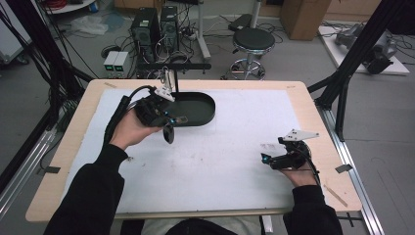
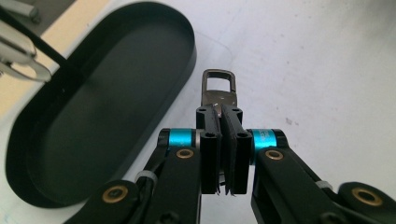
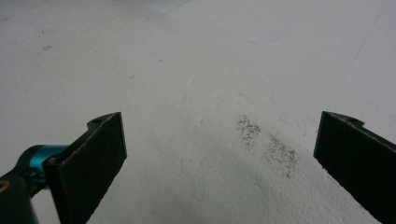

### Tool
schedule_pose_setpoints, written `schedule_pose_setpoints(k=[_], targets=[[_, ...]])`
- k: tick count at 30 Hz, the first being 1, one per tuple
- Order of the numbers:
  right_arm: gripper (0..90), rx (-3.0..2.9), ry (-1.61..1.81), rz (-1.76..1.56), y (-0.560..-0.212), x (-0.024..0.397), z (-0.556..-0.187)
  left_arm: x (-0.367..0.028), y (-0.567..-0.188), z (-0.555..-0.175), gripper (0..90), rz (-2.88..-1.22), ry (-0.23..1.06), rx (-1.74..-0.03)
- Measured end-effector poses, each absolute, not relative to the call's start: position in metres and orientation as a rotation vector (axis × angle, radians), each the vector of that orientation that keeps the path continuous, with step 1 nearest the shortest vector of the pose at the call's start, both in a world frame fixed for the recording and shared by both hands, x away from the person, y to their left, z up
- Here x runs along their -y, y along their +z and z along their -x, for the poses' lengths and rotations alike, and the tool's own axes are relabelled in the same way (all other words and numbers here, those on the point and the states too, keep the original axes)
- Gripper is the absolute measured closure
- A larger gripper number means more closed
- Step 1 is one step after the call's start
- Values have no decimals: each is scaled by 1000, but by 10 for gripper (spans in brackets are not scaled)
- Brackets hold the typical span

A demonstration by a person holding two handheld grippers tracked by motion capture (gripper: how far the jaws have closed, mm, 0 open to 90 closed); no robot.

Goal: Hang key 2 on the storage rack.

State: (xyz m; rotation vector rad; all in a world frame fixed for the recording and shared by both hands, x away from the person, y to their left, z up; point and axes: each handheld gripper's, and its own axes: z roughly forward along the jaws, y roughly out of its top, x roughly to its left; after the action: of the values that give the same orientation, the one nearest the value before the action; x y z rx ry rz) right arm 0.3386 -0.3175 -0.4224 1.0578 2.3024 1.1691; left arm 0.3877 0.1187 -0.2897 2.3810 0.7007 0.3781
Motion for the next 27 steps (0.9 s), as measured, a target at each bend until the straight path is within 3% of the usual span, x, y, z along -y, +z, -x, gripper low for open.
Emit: schedule_pose_setpoints(k=[27], targets=[[17,-2301,1168,-1061,-423,319,-339,-120,-253,-439,861,-2313,433,-785]])
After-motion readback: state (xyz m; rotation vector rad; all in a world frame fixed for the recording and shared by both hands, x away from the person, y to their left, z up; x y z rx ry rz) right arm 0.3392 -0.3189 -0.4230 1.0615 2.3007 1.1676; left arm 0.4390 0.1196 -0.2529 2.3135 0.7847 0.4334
